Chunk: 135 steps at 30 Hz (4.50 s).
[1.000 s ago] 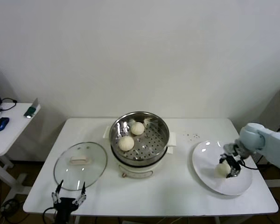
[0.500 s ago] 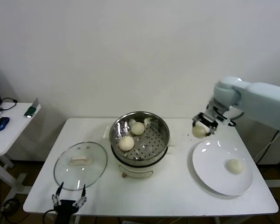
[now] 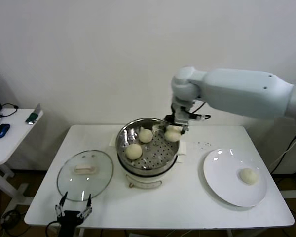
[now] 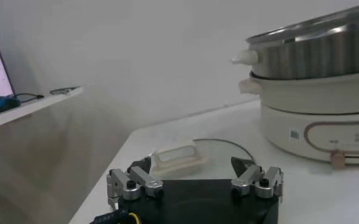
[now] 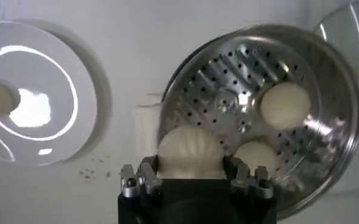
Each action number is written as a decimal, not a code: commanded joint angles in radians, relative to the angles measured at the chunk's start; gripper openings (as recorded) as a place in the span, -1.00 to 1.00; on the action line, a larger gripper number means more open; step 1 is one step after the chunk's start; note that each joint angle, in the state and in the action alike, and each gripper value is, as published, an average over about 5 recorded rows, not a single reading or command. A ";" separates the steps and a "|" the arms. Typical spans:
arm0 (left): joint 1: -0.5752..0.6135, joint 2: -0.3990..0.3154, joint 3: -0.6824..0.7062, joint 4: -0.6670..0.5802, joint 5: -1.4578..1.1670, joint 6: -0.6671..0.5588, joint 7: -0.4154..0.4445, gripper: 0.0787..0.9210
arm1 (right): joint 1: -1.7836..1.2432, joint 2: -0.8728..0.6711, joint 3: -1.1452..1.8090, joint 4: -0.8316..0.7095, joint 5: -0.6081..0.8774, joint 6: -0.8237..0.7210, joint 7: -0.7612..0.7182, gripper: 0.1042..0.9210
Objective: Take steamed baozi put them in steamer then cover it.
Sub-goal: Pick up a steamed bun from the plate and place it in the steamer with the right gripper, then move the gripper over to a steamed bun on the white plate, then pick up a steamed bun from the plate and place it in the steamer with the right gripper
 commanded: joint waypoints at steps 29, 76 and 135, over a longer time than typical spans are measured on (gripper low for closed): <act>0.003 0.027 -0.012 0.023 -0.024 -0.010 -0.003 0.77 | -0.151 0.191 0.023 -0.087 -0.077 0.053 -0.013 0.75; 0.003 0.023 -0.011 0.014 0.008 0.006 -0.004 0.77 | -0.744 -0.707 0.481 -0.297 -0.030 -0.559 0.040 0.76; 0.015 -0.013 0.031 -0.038 0.040 0.016 -0.009 0.77 | 0.046 -0.309 -0.108 -0.387 0.667 -0.680 0.068 0.45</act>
